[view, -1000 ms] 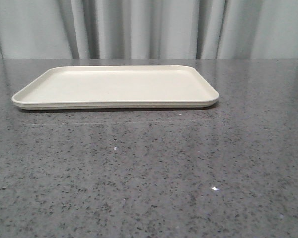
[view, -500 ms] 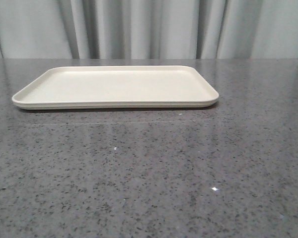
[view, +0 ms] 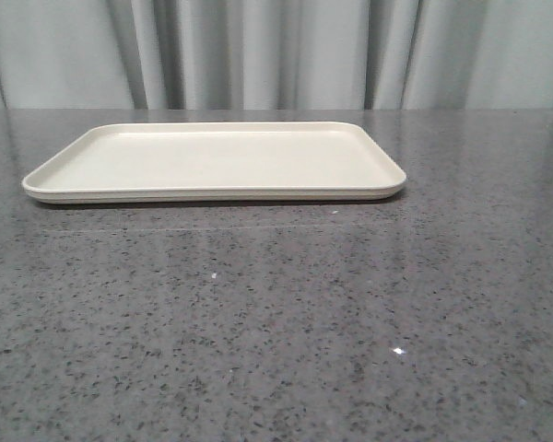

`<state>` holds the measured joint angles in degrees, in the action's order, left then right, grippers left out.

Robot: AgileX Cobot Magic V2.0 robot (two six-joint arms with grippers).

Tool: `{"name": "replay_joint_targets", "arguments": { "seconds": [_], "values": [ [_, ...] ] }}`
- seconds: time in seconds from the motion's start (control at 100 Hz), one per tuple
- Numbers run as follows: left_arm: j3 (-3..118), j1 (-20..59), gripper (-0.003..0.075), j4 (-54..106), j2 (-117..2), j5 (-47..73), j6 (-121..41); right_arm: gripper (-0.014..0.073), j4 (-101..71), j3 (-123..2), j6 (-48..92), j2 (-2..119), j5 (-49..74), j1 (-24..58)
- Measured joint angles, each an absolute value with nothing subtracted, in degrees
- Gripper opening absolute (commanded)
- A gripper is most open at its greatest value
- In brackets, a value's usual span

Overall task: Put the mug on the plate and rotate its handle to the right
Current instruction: 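Close the left gripper on the mug rim and lift the mug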

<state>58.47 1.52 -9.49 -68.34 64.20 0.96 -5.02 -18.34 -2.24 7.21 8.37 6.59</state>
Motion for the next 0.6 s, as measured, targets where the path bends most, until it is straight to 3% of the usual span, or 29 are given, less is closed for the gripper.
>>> {"name": "replay_joint_targets", "arguments": {
  "seconds": [0.3, 0.6],
  "values": [
    [58.5, 1.5, 0.0325, -9.6, -68.3, 64.2, 1.0, 0.0238, -5.0, -18.3, -2.2, 7.2, 7.0, 6.6],
    [57.1, 1.5, 0.0083, -10.1, -68.3, 63.8, 1.0, 0.0238, -5.0, -18.3, -2.2, 7.2, 6.9, 6.6]
  ]
}}
